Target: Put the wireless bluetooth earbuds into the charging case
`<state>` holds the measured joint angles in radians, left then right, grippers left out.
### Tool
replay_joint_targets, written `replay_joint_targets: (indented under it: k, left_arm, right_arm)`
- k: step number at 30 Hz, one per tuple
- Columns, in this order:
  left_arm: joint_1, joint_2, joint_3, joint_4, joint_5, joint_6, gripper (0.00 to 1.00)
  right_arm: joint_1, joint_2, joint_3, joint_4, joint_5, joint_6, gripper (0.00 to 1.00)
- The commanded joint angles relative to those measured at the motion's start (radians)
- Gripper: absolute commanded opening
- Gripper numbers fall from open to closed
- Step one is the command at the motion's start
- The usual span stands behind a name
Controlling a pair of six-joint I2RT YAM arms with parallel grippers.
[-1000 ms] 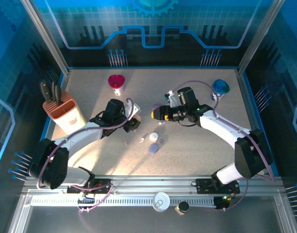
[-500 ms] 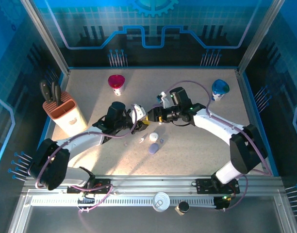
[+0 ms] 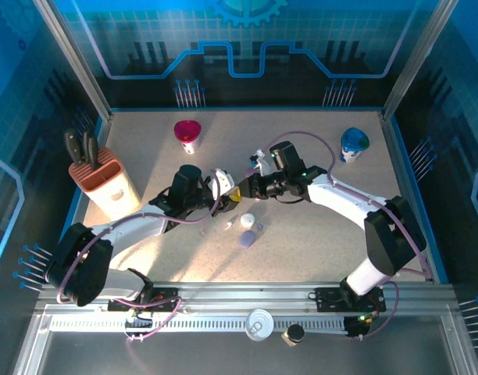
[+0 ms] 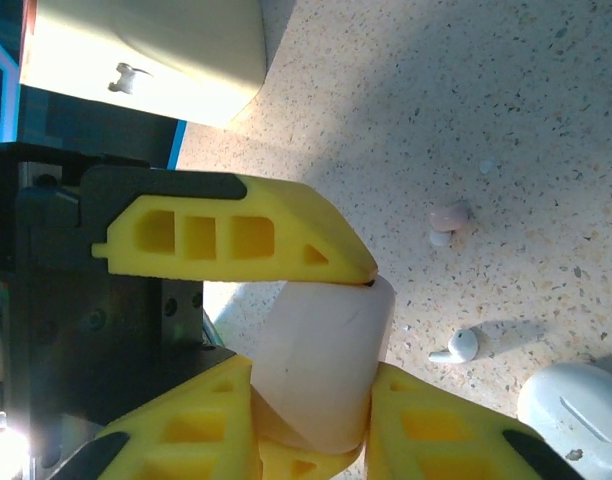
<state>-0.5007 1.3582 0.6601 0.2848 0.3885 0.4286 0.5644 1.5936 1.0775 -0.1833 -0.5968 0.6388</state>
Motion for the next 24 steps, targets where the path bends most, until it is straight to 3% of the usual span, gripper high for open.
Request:
replay_joint_targets:
  k: [1,4,7,15,20,24]
  left_arm:
    - [-0.006,-0.034,-0.031,0.094,0.03,0.007,0.46]
    - [-0.003,-0.037,-0.066,0.194,0.026,-0.047,0.69]
    - [0.026,-0.029,-0.124,0.383,0.074,-0.151,0.79]
    - [0.085,0.099,-0.227,0.98,0.198,-0.417,0.81]
    - [0.086,0.148,-0.21,1.117,0.229,-0.466,0.79]
    - [0.08,0.16,-0.174,1.117,0.268,-0.473,0.78]
  right_arm:
    - [-0.021,-0.029,-0.004,0.03,-0.015,0.027,0.22]
    - [-0.049,-0.062,-0.034,0.089,-0.06,0.069,0.22]
    - [-0.09,-0.112,-0.086,0.182,-0.111,0.144,0.22]
    - [-0.184,-0.218,-0.254,0.586,-0.267,0.471,0.21]
    - [-0.195,-0.248,-0.334,0.88,-0.276,0.732,0.21]
    - [-0.196,-0.256,-0.368,1.04,-0.256,0.864,0.21]
